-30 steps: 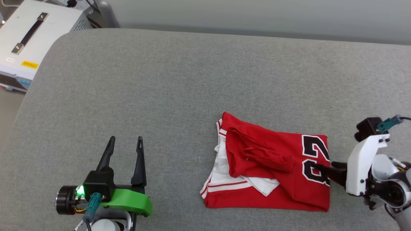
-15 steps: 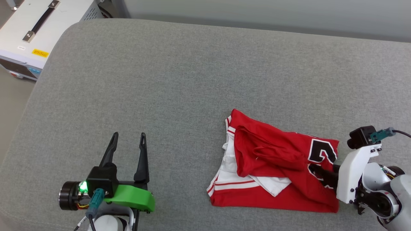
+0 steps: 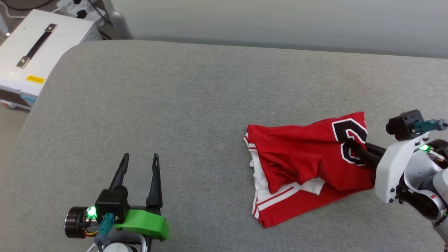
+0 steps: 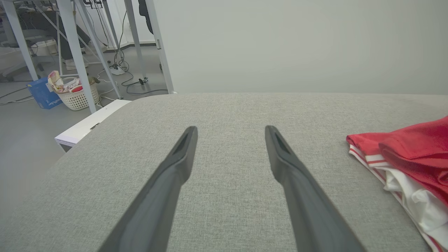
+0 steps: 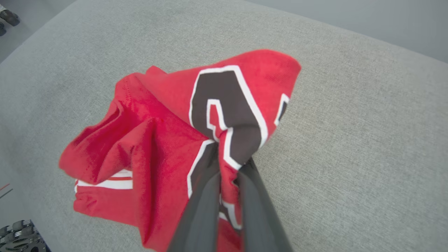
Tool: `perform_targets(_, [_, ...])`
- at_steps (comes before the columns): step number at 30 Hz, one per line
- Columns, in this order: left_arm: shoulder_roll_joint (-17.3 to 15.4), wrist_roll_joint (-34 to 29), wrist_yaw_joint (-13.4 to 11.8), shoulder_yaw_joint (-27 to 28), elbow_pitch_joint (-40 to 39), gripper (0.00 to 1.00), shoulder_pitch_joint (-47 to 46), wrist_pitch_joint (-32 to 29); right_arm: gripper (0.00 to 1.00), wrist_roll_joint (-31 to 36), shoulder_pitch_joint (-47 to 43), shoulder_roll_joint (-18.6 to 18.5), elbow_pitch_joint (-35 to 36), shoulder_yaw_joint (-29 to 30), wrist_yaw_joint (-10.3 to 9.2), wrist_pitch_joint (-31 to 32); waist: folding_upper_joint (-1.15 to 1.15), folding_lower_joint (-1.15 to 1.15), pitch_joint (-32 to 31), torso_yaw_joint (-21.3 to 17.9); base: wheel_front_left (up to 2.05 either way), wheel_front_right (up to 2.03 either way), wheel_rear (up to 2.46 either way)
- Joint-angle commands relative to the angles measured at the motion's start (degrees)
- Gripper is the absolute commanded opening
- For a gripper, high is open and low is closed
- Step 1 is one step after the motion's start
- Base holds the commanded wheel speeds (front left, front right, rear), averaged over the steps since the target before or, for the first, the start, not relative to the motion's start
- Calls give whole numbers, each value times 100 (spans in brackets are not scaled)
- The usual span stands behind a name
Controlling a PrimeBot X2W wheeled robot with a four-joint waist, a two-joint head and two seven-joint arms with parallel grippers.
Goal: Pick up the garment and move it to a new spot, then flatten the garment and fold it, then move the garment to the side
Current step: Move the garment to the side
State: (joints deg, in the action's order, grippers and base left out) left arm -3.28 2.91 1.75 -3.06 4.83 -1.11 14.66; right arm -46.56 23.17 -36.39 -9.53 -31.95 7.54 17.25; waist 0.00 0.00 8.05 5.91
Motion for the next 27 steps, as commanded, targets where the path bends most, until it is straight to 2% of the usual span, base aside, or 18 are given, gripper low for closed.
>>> perform_targets(1, [29,-43,-24,-2,-33,100,65,34,0,48,131,-99,113,-19,-5,-41,0,0,-113,-253,0,0,0])
perform_targets(7, [31,-36,-59,8,-154,100,135,34,0,-23,271,-449,578,-56,-5,172,0,0,-39,-822,0,0,0])
perform_targets(15, [1,-95,-55,32,-330,100,-66,34,0,-77,318,-789,584,307,-5,277,0,0,468,-1491,0,0,0])
perform_targets(21, [-147,-145,-42,134,-561,100,-350,34,0,191,570,-1121,182,607,-5,124,0,0,1088,-1736,0,0,0])
perform_targets(27, [-340,-231,9,162,-797,100,-728,34,0,464,1049,-1403,-635,788,-5,-41,0,0,1665,-1714,0,0,0])
